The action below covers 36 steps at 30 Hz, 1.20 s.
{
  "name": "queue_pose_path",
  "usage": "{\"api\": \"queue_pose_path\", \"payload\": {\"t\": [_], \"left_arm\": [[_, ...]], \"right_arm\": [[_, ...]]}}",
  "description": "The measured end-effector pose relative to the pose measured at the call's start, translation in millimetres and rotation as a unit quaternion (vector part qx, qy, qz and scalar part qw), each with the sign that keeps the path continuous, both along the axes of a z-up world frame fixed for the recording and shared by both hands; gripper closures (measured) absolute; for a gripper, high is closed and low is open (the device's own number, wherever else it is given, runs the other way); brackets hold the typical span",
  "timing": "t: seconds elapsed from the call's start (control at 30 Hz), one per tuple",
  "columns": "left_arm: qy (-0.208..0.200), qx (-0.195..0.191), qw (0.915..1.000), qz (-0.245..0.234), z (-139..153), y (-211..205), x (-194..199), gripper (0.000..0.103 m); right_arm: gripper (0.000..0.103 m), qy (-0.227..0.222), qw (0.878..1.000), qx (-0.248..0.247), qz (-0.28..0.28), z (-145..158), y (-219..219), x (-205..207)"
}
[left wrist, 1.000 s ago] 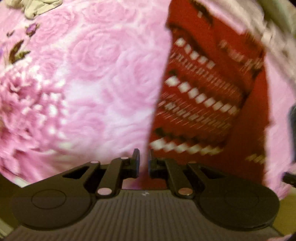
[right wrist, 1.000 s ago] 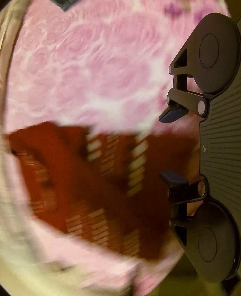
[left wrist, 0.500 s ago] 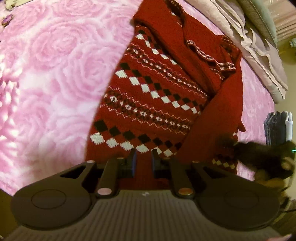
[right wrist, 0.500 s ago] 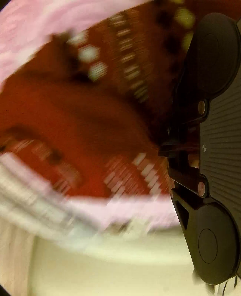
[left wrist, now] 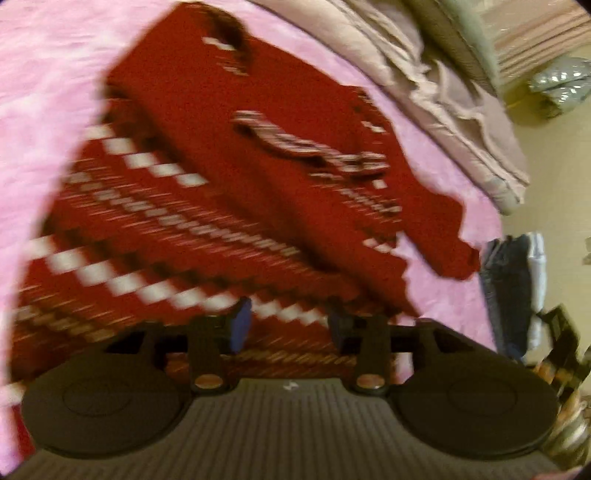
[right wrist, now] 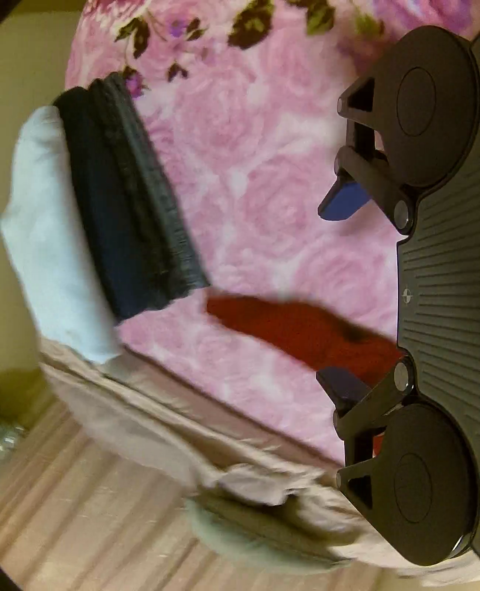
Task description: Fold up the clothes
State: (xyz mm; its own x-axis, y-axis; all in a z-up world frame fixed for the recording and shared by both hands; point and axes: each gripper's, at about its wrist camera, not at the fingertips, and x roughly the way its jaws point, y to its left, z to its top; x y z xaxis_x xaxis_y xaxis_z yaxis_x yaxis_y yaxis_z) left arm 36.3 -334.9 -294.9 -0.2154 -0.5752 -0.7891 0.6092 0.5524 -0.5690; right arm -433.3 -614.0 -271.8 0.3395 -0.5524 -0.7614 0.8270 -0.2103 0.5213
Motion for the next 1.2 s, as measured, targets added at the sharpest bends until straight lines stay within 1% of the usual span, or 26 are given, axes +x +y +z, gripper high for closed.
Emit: {"api": "queue_pose_path", "payload": {"t": [0.07, 0.1, 0.17, 0.23, 0.27, 0.3, 0.4, 0.47, 0.53, 0.6, 0.63, 0.67, 0.7, 0.73, 0.77, 0.8, 0.83, 0.87, 0.9, 0.93, 0.97, 1.03, 1.1, 1.13, 1.17, 1.2], "left_arm": [[0.006, -0.008, 0.9999, 0.007, -10.5, -25.2, -8.1, 0.054], [0.016, -0.008, 0.9996, 0.02, -17.8, -35.4, -8.8, 0.05], [0.043, -0.007, 0.9976, 0.053, -33.9, -51.4, -7.1, 0.048], [0.076, -0.007, 0.9932, 0.088, -50.7, -59.7, -1.3, 0.06], [0.093, -0.008, 0.9905, 0.101, -58.4, -61.5, 2.3, 0.092], [0.106, -0.004, 0.9885, 0.108, -63.2, -62.3, 6.7, 0.096], [0.095, -0.017, 0.9926, 0.074, -47.1, -55.9, 20.0, 0.097], [0.051, -0.021, 0.9981, 0.027, -19.1, -44.1, 35.3, 0.097], [-0.018, -0.019, 0.9996, -0.013, 19.1, -24.2, 65.0, 0.097], [-0.129, 0.009, 0.9915, -0.013, 59.3, -0.1, 112.7, 0.097], [-0.187, 0.025, 0.982, -0.01, 79.5, 12.1, 137.7, 0.097], [-0.239, 0.058, 0.9692, 0.018, 91.4, 23.5, 163.9, 0.095], [-0.288, 0.095, 0.9515, 0.053, 100.7, 34.7, 190.4, 0.093], [-0.335, 0.132, 0.9287, 0.089, 110.0, 45.8, 216.9, 0.091], [-0.381, 0.168, 0.9008, 0.124, 119.3, 56.9, 243.4, 0.089], [-0.424, 0.204, 0.8681, 0.158, 128.6, 68.1, 270.0, 0.089], [-0.446, 0.228, 0.8451, 0.187, 132.8, 75.9, 287.0, 0.089], [-0.451, 0.233, 0.8361, 0.209, 134.3, 81.1, 295.9, 0.088], [-0.441, 0.22, 0.8423, 0.218, 131.7, 81.8, 295.7, 0.086], [-0.428, 0.203, 0.8517, 0.224, 127.8, 81.2, 293.2, 0.078], [-0.396, 0.185, 0.8746, 0.211, 115.5, 73.7, 282.8, 0.072], [-0.317, 0.145, 0.9219, 0.17, 85.5, 54.0, 257.2, 0.072], [-0.207, 0.088, 0.9678, 0.114, 51.1, 30.1, 227.7, 0.072], [-0.146, 0.056, 0.9837, 0.089, 33.3, 13.9, 208.4, 0.072], [-0.096, 0.028, 0.9926, 0.07, 17.9, -0.1, 190.9, 0.072], [-0.055, -0.001, 0.9971, 0.053, 4.1, -15.1, 173.9, 0.071]], "right_arm": [[0.014, 0.004, 0.999, 0.03, 0.022, -10.7, 9.8, 0.0], [0.014, 0.002, 0.998, 0.047, 0.032, -18.4, 18.2, 2.1], [0.014, -0.004, 0.996, 0.079, 0.048, -32.7, 34.8, 8.2], [0.014, -0.012, 0.992, 0.107, 0.06, -41.2, 49.9, 12.8], [0.014, -0.014, 0.991, 0.119, 0.066, -44.5, 55.9, 15.5], [0.014, -0.015, 0.989, 0.127, 0.07, -45.6, 59.4, 17.6], [0.014, -0.014, 0.987, 0.138, 0.083, -42.6, 64.9, 21.4], [0.014, -0.009, 0.986, 0.135, 0.092, -39.9, 62.4, 25.5], [0.014, -0.001, 0.986, 0.131, 0.101, -35.4, 59.0, 31.7], [0.014, 0.008, 0.986, 0.127, 0.111, -30.9, 54.6, 40.4], [0.014, 0.013, 0.985, 0.125, 0.118, -29.6, 51.2, 47.2], [0.014, 0.018, 0.984, 0.121, 0.127, -28.2, 48.3, 54.8], [0.014, 0.024, 0.983, 0.116, 0.139, -26.8, 46.0, 63.1], [0.014, 0.03, 0.982, 0.11, 0.153, -25.2, 44.1, 72.8], [0.014, 0.036, 0.98, 0.103, 0.169, -23.3, 42.7, 83.7], [0.014, 0.041, 0.977, 0.098, 0.183, -22.5, 41.2, 94.5], [0.014, 0.045, 0.974, 0.095, 0.198, -22.5, 39.5, 105.9], [0.014, 0.049, 0.971, 0.091, 0.215, -22.4, 37.5, 118.7], [0.014, 0.053, 0.968, 0.084, 0.231, -22.1, 35.6, 131.7], [0.014, 0.054, 0.964, 0.077, 0.248, -22.4, 33.0, 145.5], [0.014, 0.053, 0.96, 0.069, 0.266, -23.4, 29.9, 160.0], [0.014, 0.042, 0.951, 0.058, 0.301, -26.2, 21.2, 191.3], [0.014, 0.02, 0.94, 0.049, 0.338, -30.3, 11.4, 223.5], [0.014, 0.009, 0.933, 0.048, 0.357, -33.2, 6.2, 241.0], [0.014, -0.001, 0.926, 0.046, 0.376, -36.1, 0.9, 258.6], [0.014, -0.007, 0.917, 0.042, 0.396, -38.8, -4.0, 276.5]]}}
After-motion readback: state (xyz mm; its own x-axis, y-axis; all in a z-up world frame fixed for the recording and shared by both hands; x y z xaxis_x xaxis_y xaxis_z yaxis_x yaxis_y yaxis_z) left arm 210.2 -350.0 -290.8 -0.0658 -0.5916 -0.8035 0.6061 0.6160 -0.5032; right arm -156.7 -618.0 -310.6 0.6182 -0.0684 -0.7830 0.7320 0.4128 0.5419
